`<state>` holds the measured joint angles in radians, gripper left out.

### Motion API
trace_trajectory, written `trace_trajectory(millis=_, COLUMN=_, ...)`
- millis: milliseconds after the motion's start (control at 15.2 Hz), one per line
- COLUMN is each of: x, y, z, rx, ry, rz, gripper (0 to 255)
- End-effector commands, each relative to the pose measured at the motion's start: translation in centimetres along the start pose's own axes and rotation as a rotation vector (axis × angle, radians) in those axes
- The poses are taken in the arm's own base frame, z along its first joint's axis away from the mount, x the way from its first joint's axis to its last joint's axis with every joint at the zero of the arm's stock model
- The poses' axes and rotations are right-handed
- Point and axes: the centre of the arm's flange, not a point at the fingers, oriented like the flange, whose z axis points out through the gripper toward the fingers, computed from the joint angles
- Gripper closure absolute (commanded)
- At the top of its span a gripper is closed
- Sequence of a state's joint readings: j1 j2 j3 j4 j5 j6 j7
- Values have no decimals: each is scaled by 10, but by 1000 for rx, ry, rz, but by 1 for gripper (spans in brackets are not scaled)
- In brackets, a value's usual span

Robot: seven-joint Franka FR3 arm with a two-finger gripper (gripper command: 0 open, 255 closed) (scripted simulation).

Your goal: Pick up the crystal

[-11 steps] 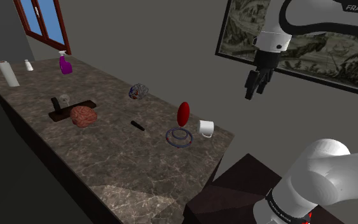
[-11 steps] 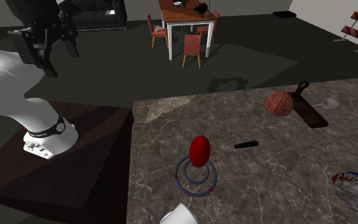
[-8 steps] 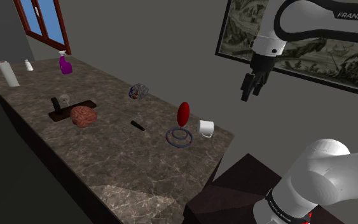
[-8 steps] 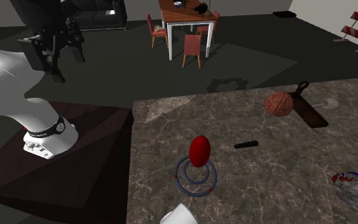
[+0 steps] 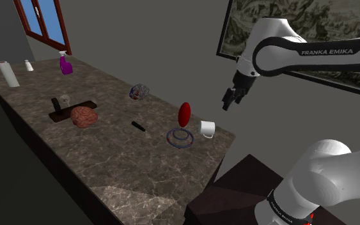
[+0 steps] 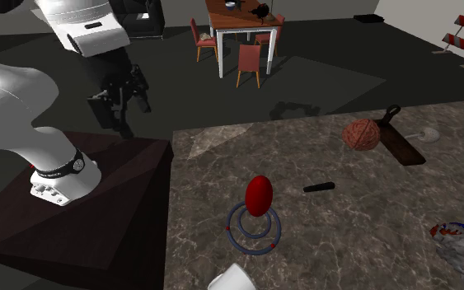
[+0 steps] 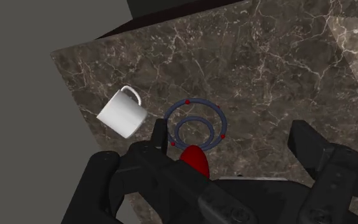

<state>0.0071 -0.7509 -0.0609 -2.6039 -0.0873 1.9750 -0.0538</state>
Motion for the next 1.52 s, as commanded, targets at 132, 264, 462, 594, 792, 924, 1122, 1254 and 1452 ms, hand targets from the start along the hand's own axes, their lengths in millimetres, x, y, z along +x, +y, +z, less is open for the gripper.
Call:
trace_trajectory(millis=132, x=25, y=-4, z=38, rx=-22, ry=92, rz=2, gripper=0)
trace_trajectory(millis=264, x=38, y=-5, z=56, rx=-33, ry=136, rz=3, gripper=0)
trace_trajectory(millis=462, x=59, y=-6, z=83, rx=-50, ry=200, rz=4, gripper=0)
trace_trajectory(millis=594, x=74, y=-7, z=100, rx=-61, ry=244, rz=5, gripper=0)
trace_trajectory(millis=792, x=97, y=-7, z=124, rx=-78, ry=308, rz=6, gripper=0)
trace_trajectory(millis=924, x=114, y=-7, z=139, rx=-89, ry=352, rz=7, gripper=0)
trace_trajectory(millis=1122, x=140, y=-7, z=161, rx=-105, ry=416, rz=8, gripper=0)
trace_trajectory(millis=1254, x=158, y=-7, z=174, rx=-116, ry=460, rz=9, gripper=0)
trace_trajectory(millis=1452, x=187, y=-6, z=193, rx=-133, ry=524, rz=10, gripper=0)
